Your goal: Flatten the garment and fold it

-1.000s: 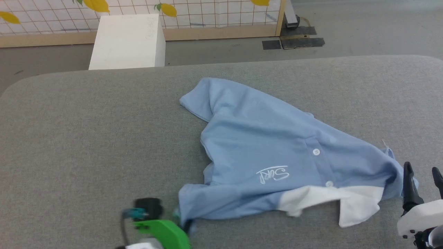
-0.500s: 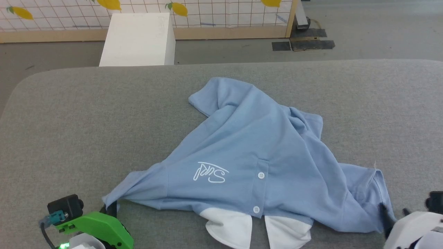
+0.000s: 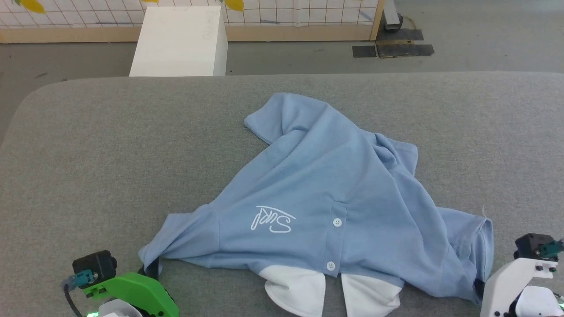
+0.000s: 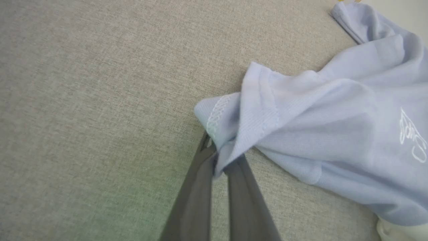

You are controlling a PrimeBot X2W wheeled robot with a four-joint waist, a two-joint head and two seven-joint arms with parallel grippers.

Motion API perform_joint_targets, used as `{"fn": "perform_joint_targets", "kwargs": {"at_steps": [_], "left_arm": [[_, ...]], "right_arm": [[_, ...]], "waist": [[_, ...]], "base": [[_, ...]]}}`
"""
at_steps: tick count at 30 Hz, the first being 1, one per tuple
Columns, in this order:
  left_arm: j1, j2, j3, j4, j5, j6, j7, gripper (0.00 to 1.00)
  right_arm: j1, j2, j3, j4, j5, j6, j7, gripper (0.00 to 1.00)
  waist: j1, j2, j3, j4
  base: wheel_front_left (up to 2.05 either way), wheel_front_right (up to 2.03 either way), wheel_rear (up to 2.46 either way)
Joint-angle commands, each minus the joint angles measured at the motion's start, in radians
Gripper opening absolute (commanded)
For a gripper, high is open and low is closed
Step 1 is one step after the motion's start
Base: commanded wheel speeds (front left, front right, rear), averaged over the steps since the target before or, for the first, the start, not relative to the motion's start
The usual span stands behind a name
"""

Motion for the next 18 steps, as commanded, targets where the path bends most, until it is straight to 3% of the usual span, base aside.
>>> {"fn": "perform_joint_targets", "kwargs": {"at_steps": [1, 6, 10, 14, 18], "left_arm": [[-0.007, 0.003, -0.002, 0.004, -0.010, -0.005, -0.003, 0.00], [-0.011, 0.021, -0.014, -0.003, -0.015, -0.034, 0.000, 0.00], [-0.042, 0.033, -0.009, -0.061, -0.070, -0.091, 0.020, 0.00], [-0.126, 0.092, 0.000, -0.137, -0.104, -0.132, 0.093, 0.00], [-0.289, 0.134, 0.030, -0.204, -0.154, -0.136, 0.177, 0.00]], "right_arm": [[0.041, 0.029, 0.024, 0.023, -0.010, -0.001, 0.044, 0.00], [0.034, 0.029, 0.014, -0.076, -0.046, -0.001, 0.070, 0.00], [0.002, 0.024, 0.016, -0.187, -0.079, -0.001, 0.096, 0.00], [-0.084, -0.059, 0.049, -0.299, -0.106, -0.001, 0.163, 0.00], [-0.250, -0.204, 0.107, -0.345, -0.084, -0.001, 0.232, 0.00]], "waist": [[0.0000, 0.0000, -0.002, -0.001], [0.0000, 0.0000, -0.017, -0.008], [0.0000, 0.0000, -0.026, -0.012], [0.0000, 0.0000, -0.009, -0.020], [0.0000, 0.0000, 0.049, -0.033]], "base": [[0.00, 0.00, 0.00], [0.00, 0.00, 0.00], [0.00, 0.00, 0.00], [0.00, 0.00, 0.00], [0.00, 0.00, 0.00]]}}
